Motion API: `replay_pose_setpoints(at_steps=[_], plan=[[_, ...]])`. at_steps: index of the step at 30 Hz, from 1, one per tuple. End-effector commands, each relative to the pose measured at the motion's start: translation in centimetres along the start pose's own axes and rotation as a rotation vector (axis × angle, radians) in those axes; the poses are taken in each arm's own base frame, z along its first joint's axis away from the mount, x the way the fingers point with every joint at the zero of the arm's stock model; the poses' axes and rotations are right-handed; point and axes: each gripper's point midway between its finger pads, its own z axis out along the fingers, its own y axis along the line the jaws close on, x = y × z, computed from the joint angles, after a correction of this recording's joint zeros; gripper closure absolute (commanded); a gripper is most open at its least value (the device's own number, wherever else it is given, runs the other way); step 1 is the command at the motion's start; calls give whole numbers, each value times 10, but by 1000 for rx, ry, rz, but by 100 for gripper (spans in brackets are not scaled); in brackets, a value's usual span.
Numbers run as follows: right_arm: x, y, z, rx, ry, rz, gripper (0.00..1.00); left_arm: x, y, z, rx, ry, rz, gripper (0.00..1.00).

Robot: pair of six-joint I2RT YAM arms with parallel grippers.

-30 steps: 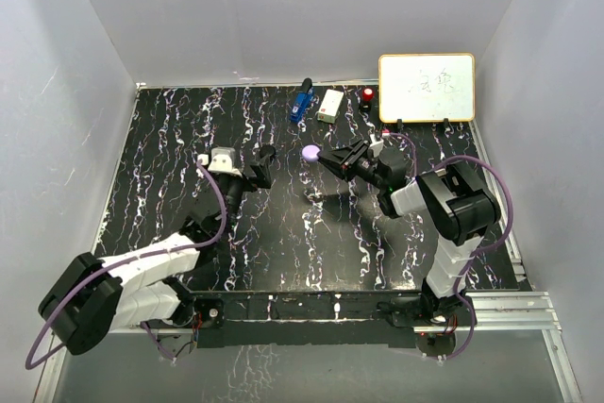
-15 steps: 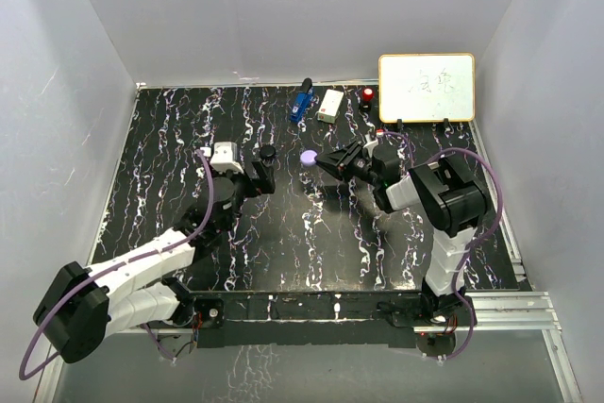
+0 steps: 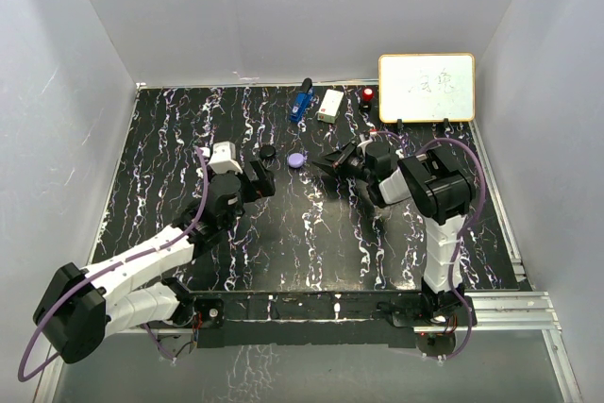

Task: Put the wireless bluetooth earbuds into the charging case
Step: Place the charging case at the center of the board, then reset both arms

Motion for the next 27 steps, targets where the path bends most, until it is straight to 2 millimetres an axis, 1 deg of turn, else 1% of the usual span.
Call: replay_pose_setpoints(at_steps=[1, 6, 10, 12, 13, 15, 16, 17, 18, 19, 20, 21, 22, 24, 27], plan=[[-7, 26, 8, -85, -15, -57, 100, -16, -8, -7, 12, -16, -55, 1], [-6, 29, 4, -90, -17, -64, 100, -17, -3, -10, -5, -32, -61, 1], [-1, 42, -4, -113, -1, -85, 100, -20, -1, -12, -24, -28, -82, 1], [1, 52, -12, -122, 1, -120, 100, -21, -3, -13, -28, -8, -71, 1], [2, 58, -18, -127, -6, -140, 100, -23, -4, -13, -33, 1, -70, 1], [2, 64, -31, -107, -30, -190, 99, -25, -6, -13, -46, 21, -62, 1], [0, 68, -37, -86, -48, -226, 94, -28, -6, -13, -57, 26, -67, 1], [-5, 82, -46, -80, -83, -272, 86, -30, -5, -14, -73, 29, -69, 1], [-10, 84, -53, -50, -123, -300, 74, -34, -6, -15, -77, 29, -67, 1], [-15, 88, -59, -27, -158, -321, 55, -37, -6, -16, -82, 26, -61, 1], [-20, 90, -66, 2, -190, -332, 33, -42, -6, -17, -87, 18, -63, 1], [-24, 92, -73, 23, -219, -352, 13, -44, -6, -19, -91, 11, -67, 1], [-28, 95, -80, 47, -246, -374, 3, -48, -6, -20, -90, -1, -68, 1], [-39, 99, -94, 100, -315, -405, 2, -53, -3, -24, -95, -18, -70, 1], [-48, 111, -113, 128, -393, -437, 2, -60, 2, -31, -114, -30, -71, 1]])
